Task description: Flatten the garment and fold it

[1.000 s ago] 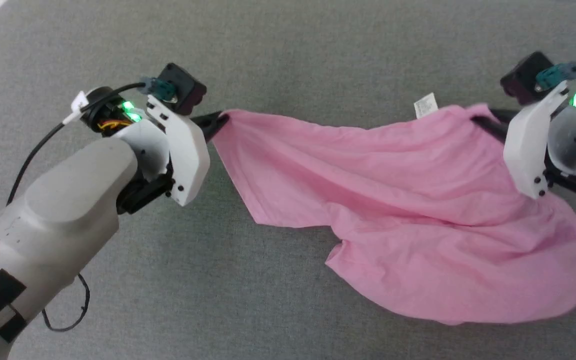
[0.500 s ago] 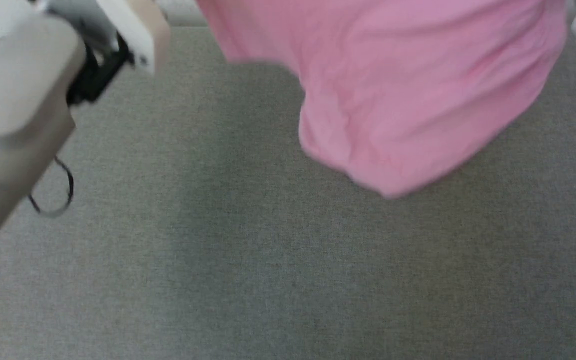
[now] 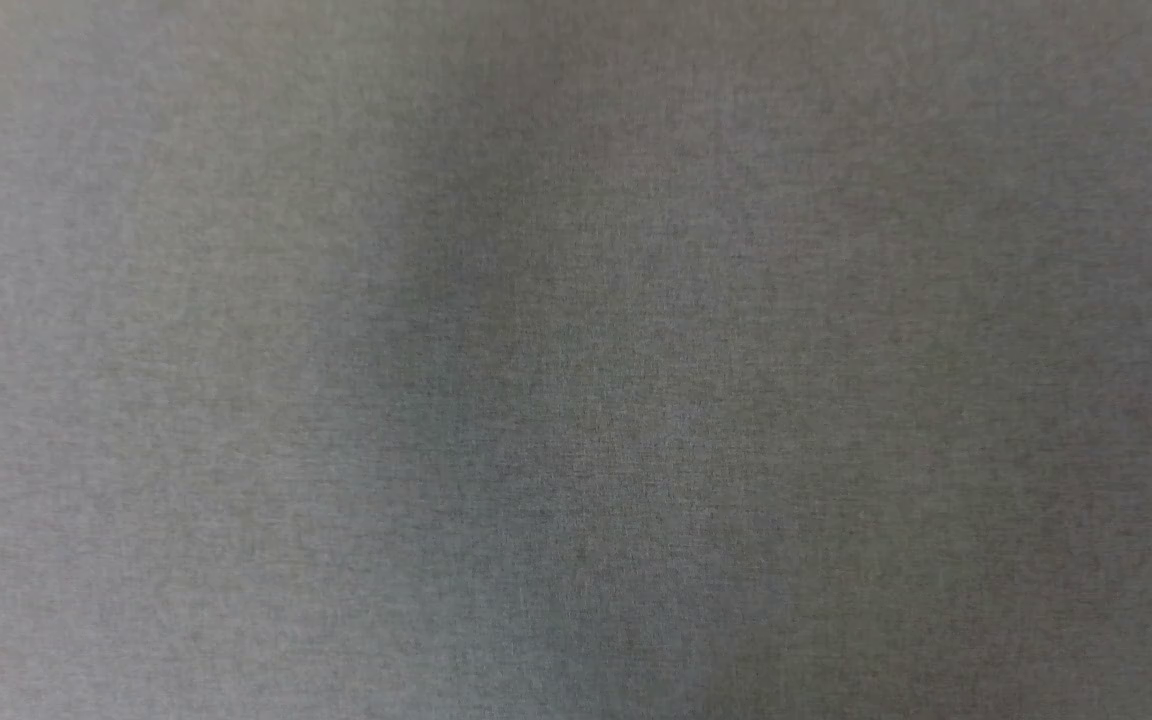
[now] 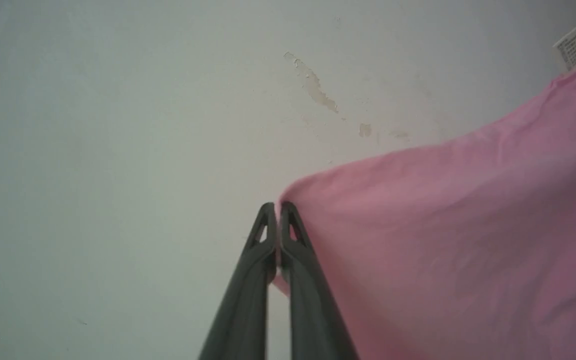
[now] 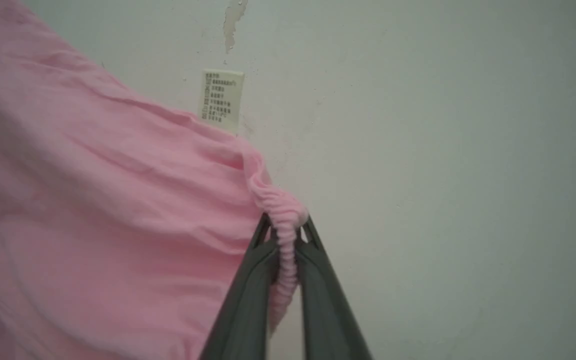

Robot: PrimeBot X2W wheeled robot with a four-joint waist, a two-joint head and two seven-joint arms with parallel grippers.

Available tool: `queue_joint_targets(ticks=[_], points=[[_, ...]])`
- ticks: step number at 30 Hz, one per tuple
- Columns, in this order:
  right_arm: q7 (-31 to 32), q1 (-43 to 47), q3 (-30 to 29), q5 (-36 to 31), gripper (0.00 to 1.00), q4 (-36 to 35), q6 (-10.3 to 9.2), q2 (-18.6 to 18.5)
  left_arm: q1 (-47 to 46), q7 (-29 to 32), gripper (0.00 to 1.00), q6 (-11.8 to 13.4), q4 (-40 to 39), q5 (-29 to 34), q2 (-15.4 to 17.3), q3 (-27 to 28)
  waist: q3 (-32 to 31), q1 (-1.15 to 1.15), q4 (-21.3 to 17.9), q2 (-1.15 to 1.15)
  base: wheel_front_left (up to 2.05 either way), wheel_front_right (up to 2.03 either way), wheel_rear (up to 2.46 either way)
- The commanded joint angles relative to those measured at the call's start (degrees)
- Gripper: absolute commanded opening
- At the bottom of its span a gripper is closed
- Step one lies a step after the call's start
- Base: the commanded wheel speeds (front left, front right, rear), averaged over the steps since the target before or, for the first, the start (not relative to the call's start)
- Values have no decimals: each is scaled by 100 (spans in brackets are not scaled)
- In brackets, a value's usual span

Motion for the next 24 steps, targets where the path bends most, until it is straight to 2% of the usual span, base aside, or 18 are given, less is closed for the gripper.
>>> queue_joint_targets(ticks=[1, 6, 12, 19, 24], points=[[7, -179, -40, -74, 0, 61, -12, 92, -120, -47, 0, 26, 80, 10, -19, 54, 341, -1, -12, 0, 0, 0, 0], [-13, -457, 4, -275, 0, 212, -12, 307, -190, -150, 0, 14, 291, -56, -23, 158, 594, -1, -22, 0, 0, 0, 0], [-152, -178, 218, -289, 0, 307, -12, 417, 248, -260, 0, -25, 474, -132, -74, 107, 745, -1, -12, 0, 0, 0, 0], [-648, 805, 616, -181, 0, 294, -12, 378, 1506, -387, 0, 62, 350, -202, -142, 125, 609, -1, -5, 0, 0, 0, 0], [-898, 1922, 767, -20, 0, -78, -12, 204, 3004, -394, 0, 393, -576, -83, 70, 496, 191, -1, -38, 0, 0, 0, 0]])
